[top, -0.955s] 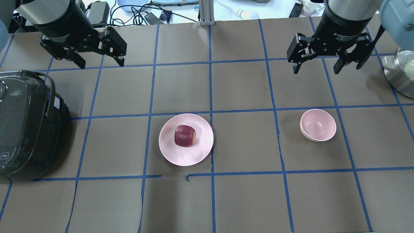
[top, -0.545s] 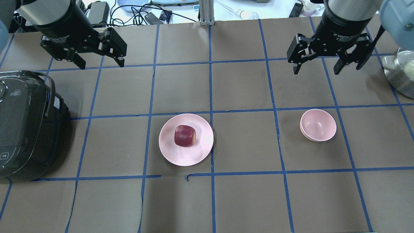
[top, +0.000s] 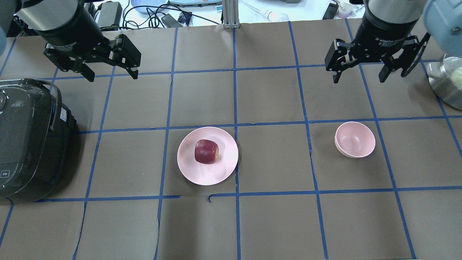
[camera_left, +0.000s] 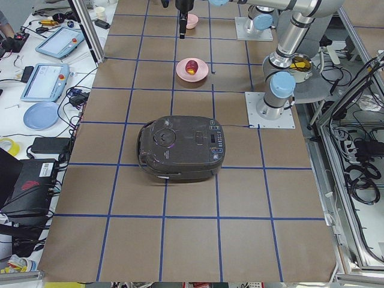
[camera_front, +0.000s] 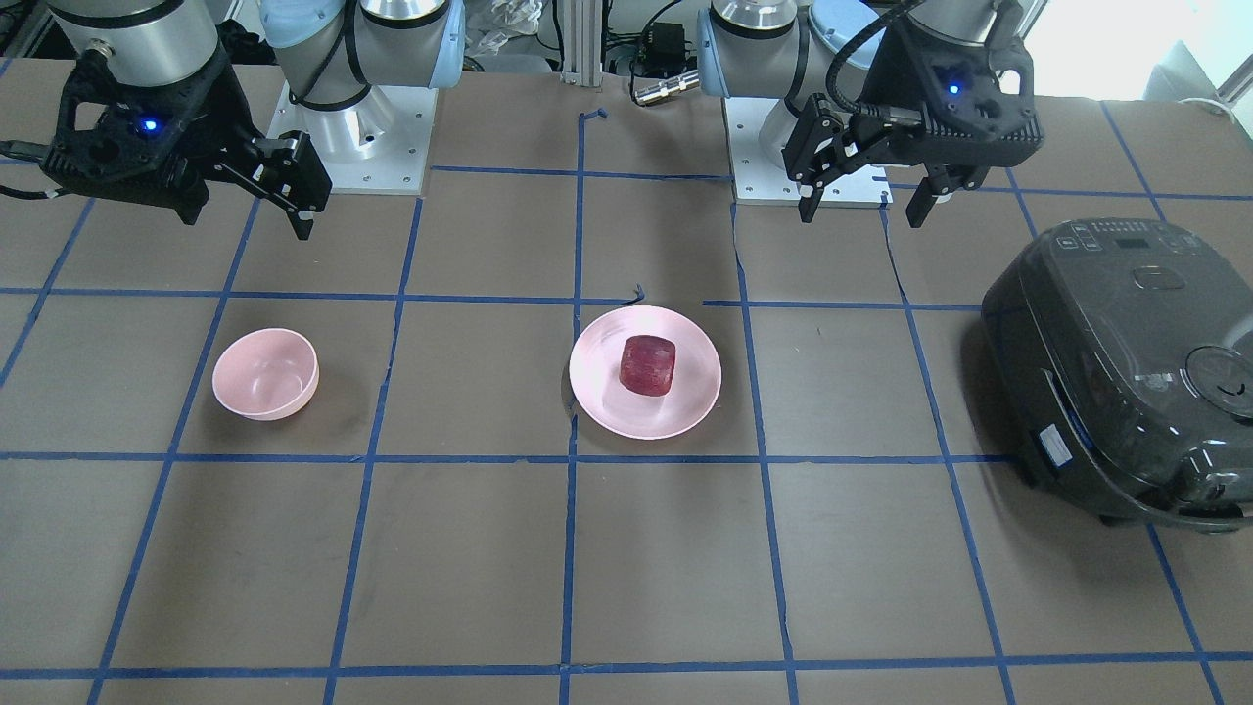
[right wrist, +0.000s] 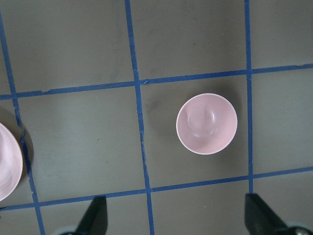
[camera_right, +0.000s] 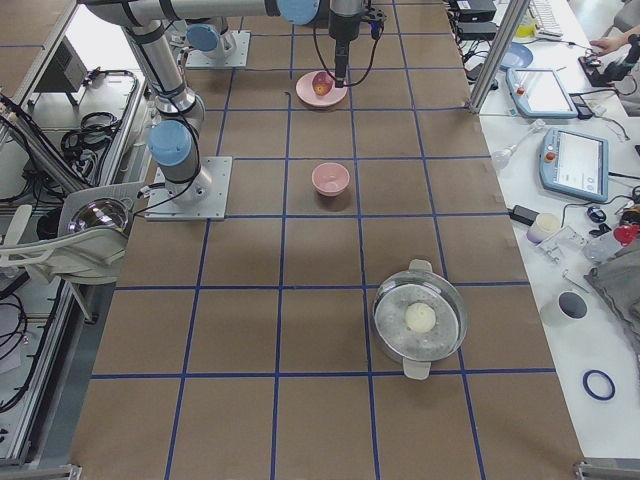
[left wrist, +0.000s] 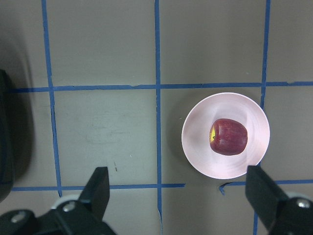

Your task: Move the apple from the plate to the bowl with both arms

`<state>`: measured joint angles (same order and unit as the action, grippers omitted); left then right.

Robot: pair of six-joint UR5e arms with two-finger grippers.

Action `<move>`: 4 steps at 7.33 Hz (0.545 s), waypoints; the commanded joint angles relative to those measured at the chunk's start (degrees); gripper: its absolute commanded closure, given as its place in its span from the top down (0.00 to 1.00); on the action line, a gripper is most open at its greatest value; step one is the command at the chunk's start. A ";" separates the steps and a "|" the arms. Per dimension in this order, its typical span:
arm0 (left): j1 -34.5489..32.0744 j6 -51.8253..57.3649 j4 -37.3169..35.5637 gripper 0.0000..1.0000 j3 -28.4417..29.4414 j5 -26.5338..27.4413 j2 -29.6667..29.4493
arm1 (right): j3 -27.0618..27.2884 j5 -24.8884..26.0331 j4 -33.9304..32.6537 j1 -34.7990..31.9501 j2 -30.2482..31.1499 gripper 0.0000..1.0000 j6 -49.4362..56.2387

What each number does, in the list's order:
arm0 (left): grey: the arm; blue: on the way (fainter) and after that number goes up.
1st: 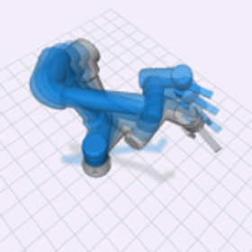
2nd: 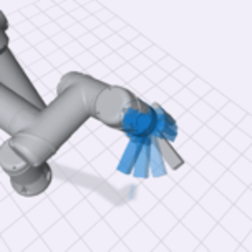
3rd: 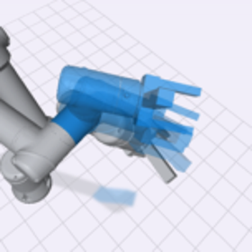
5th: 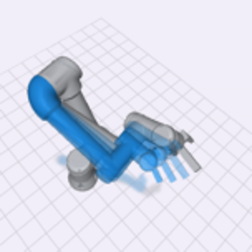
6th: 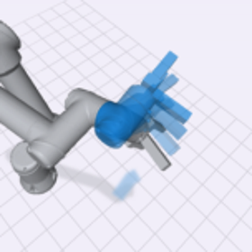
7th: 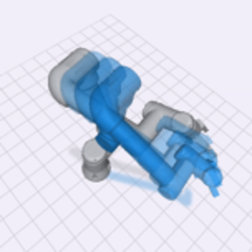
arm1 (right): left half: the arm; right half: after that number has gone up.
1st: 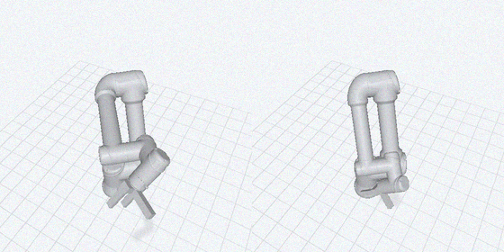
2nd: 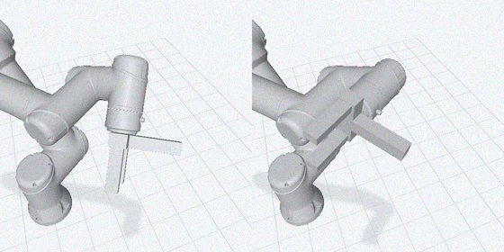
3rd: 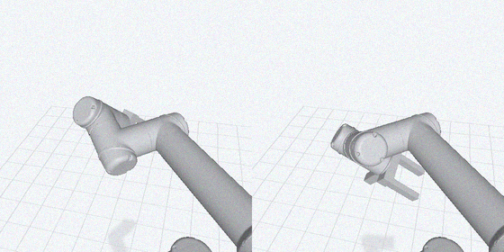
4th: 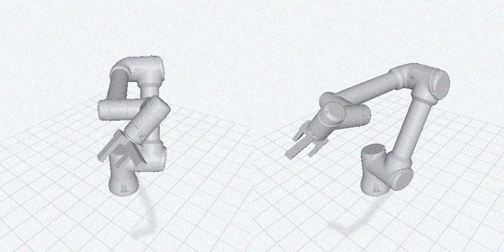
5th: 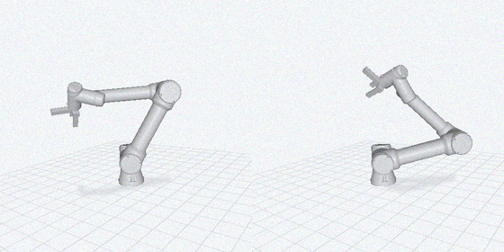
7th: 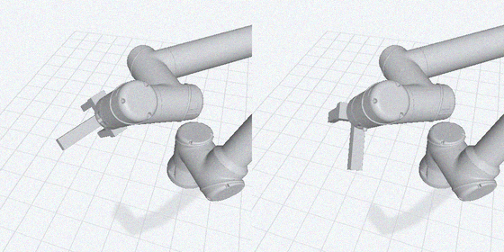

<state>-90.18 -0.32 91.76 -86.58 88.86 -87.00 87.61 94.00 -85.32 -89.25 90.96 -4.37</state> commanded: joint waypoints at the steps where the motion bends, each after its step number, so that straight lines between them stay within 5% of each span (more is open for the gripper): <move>1: -0.17 -0.03 1.05 1.00 -0.07 0.00 0.25 | 0.01 -3.79 0.07 -0.14 0.18 1.00 0.24; 4: -0.08 -0.55 1.23 1.00 0.27 1.84 -1.68 | 0.10 -3.82 0.15 -0.23 0.18 1.00 0.24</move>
<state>-90.28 -0.49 92.84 -86.40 89.90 -87.70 87.66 90.23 -85.28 -89.45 91.14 -4.14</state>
